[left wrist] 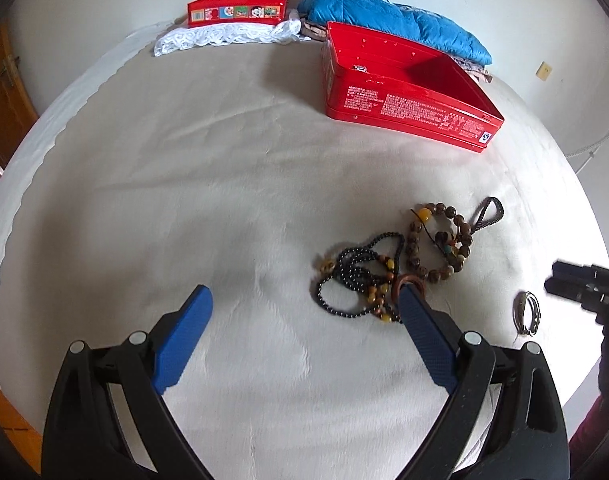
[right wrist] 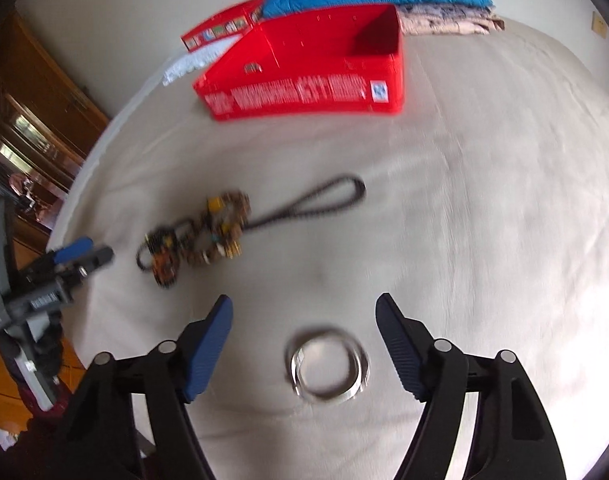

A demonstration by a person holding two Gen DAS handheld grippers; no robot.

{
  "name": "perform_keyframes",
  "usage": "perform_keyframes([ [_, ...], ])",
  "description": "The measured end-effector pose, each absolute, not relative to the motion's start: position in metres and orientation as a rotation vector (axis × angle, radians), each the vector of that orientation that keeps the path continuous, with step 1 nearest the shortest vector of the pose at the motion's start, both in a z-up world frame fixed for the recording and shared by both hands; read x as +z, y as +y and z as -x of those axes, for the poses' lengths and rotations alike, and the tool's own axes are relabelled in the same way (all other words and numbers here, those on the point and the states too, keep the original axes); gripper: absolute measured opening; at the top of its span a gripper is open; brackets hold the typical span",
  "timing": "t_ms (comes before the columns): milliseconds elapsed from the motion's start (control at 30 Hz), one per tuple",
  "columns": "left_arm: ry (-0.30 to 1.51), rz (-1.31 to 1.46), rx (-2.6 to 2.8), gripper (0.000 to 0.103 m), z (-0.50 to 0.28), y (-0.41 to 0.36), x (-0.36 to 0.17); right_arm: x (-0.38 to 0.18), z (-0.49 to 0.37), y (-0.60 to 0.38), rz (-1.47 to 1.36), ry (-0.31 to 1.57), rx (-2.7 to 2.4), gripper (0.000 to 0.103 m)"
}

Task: Organize jewelry
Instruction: 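Withdraw both tools from the box back toward the remaining jewelry, then close the right tool on the silver bangle and lift it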

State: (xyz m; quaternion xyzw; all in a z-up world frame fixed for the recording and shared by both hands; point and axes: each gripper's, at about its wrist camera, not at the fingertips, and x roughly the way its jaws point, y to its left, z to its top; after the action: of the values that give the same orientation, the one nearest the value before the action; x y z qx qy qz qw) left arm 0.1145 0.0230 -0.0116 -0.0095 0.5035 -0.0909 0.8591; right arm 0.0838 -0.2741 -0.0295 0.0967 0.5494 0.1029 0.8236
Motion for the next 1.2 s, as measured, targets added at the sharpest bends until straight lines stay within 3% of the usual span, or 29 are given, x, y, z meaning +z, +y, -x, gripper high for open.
perform_keyframes([
  [233, 1.070, 0.044, -0.205, 0.093, -0.105, 0.020, -0.015, -0.053, -0.067, -0.270, -0.183, 1.249, 0.197, 0.074],
  [367, 1.073, 0.042, -0.216, 0.093, -0.101, 0.015, -0.016, -0.063, -0.066, -0.264, -0.163, 1.270, 0.191, 0.066],
  [467, 1.075, 0.044, -0.215, 0.093, -0.098, 0.015, -0.017, -0.061, -0.064, -0.265, -0.153, 1.261, 0.168, 0.052],
  [833, 1.078, 0.049, -0.226, 0.093, -0.093, 0.012, -0.019, -0.040, -0.064, -0.278, -0.245, 1.195, 0.204, 0.046],
  [1000, 1.077, 0.053, -0.244, 0.093, -0.094, 0.006, -0.020, -0.026, -0.072, -0.275, -0.247, 1.148, 0.218, 0.031],
  [1200, 1.087, 0.051, -0.259, 0.093, -0.096, 0.002, -0.025, -0.042, -0.089, -0.279, -0.243, 1.202, 0.187, 0.031],
])
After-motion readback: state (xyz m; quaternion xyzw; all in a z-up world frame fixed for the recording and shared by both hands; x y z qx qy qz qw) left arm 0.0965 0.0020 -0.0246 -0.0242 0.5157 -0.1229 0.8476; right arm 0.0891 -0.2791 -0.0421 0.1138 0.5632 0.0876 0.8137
